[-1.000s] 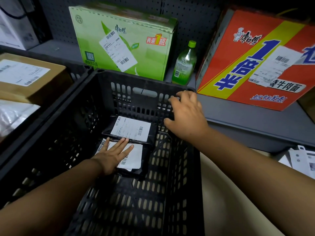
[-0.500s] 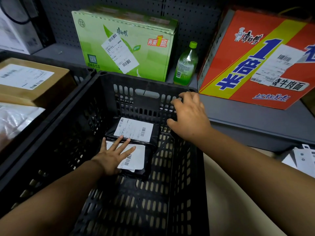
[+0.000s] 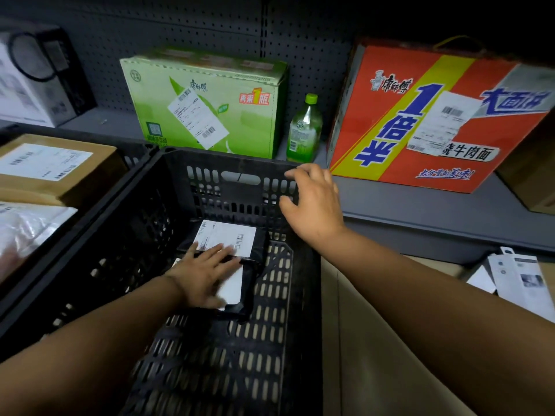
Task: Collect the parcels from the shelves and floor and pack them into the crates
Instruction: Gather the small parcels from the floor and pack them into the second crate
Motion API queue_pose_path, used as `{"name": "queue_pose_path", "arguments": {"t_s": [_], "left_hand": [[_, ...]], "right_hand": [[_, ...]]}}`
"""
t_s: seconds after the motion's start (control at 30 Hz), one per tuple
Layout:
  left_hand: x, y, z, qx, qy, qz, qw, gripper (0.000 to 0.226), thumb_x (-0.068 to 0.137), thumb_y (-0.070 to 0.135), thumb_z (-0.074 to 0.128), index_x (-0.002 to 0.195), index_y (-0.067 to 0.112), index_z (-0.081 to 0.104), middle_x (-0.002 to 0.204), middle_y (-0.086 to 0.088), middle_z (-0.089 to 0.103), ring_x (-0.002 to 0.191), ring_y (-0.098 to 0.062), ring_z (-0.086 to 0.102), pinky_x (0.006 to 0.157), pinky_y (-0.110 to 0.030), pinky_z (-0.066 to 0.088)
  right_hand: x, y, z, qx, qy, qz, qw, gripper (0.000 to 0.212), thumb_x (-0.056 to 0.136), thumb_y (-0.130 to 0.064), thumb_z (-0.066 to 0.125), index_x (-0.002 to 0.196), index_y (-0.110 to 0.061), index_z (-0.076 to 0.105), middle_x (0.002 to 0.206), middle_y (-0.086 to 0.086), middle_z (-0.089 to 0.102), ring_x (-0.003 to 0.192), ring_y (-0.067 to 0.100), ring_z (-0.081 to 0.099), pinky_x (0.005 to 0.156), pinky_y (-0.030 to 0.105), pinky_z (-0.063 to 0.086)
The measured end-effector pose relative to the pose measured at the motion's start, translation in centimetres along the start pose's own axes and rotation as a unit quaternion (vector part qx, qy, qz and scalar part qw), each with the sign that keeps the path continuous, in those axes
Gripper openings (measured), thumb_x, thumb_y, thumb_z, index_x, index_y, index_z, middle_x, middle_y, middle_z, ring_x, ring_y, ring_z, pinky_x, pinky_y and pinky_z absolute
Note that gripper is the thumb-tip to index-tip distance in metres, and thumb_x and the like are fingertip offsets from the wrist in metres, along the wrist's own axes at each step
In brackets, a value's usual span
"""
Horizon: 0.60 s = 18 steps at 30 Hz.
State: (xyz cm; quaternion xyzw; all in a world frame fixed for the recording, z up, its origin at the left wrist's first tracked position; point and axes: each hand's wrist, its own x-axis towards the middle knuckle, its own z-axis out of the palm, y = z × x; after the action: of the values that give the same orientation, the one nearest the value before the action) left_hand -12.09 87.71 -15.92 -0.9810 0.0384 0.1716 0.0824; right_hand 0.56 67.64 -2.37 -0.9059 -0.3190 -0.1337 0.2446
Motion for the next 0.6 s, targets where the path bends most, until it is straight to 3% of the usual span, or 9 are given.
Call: {"name": "queue_pose_path", "arguments": {"t_s": [0.13,0.23,0.3,0.4,0.6], "left_hand": [[0.0,2.7,-7.1,-0.040,0.181,0.047,0.982,0.078,0.089,0.061,0.039,0.150,0.029,0.002,0.159,-0.001,0.006,0.145,-0.016,0.009,0.116,-0.038,0.004],[-0.1,5.7,-13.2,-0.093,0.312,0.049,0.944,0.067,0.089,0.053,0.037,0.146,0.019,0.030,0.149,-0.007,0.036,0.136,-0.023,0.035,0.109,-0.035,0.024],[0.0,7.7,-16.6,-0.137,0.379,0.046,0.914,0.066,0.086,0.050,0.035,0.141,0.015,0.040,0.141,-0.008,0.046,0.129,-0.026,0.042,0.105,-0.035,0.029],[0.9,11.2,-20.2,-0.148,0.415,0.069,0.895,0.064,0.086,0.049,0.037,0.140,0.014,0.041,0.139,-0.008,0.047,0.128,-0.027,0.041,0.105,-0.039,0.030],[5.0,20.6,-23.6,-0.125,0.403,0.136,0.896,0.065,0.085,0.047,0.047,0.143,0.019,0.036,0.143,-0.003,0.042,0.134,-0.024,0.032,0.109,-0.038,0.026]], "right_hand": [[-1.2,1.7,-1.7,-0.012,-0.012,-0.011,1.000,0.047,0.086,-0.033,0.056,0.131,-0.020,0.049,0.131,0.001,0.046,0.124,0.022,0.036,0.100,0.037,0.030],[-2.2,3.6,-4.0,-0.037,-0.013,-0.036,0.999,0.051,0.086,-0.036,0.055,0.133,-0.019,0.045,0.135,0.001,0.044,0.125,0.023,0.035,0.100,0.037,0.028],[-3.1,5.5,-5.9,-0.057,-0.024,-0.054,0.997,0.055,0.085,-0.036,0.056,0.135,-0.018,0.043,0.137,0.002,0.042,0.126,0.023,0.034,0.101,0.037,0.027],[-4.6,9.2,-8.6,-0.099,-0.043,-0.060,0.992,0.061,0.084,-0.036,0.057,0.139,-0.019,0.038,0.141,0.000,0.037,0.129,0.021,0.031,0.104,0.037,0.026],[-8.2,20.0,-13.4,-0.148,-0.081,-0.015,0.986,0.067,0.085,-0.035,0.058,0.143,-0.018,0.030,0.144,0.002,0.032,0.131,0.023,0.028,0.108,0.038,0.025]]}}
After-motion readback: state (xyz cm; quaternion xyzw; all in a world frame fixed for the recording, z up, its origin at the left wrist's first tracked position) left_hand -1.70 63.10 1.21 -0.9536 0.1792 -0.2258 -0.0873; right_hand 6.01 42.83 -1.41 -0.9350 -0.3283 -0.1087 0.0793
